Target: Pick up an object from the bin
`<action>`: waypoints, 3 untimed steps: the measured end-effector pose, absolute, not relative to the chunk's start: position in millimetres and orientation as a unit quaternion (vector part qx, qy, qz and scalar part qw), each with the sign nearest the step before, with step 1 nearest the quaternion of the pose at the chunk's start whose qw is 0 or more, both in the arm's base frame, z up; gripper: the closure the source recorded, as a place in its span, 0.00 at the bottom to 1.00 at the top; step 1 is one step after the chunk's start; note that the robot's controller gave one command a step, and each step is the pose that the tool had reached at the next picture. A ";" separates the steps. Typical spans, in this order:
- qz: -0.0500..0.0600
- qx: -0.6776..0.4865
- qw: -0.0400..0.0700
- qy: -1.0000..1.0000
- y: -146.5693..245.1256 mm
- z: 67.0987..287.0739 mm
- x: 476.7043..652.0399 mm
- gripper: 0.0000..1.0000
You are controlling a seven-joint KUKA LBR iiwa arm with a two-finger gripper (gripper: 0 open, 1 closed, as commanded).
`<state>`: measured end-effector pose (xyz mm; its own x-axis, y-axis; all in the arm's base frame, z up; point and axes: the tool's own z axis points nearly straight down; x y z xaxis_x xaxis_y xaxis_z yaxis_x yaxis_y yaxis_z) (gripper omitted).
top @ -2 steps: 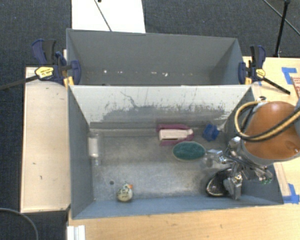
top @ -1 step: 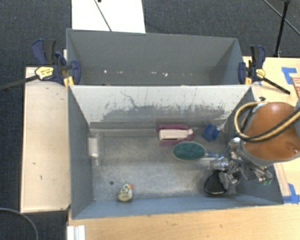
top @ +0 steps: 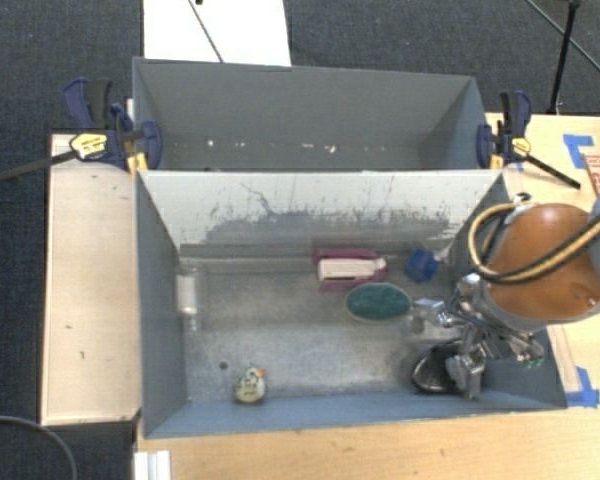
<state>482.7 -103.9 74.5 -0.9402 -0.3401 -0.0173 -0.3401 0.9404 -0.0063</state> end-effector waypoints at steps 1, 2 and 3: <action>-0.001 -0.174 0.006 0.985 -103.7 74.0 481.0 1.00; -0.002 -0.173 0.006 0.985 -107.3 203.8 531.8 1.00; 0.000 -0.341 0.000 0.940 -139.1 193.0 477.5 1.00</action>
Offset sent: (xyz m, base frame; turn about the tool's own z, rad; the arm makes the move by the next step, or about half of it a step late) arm 0.0000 0.0000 0.0000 0.0000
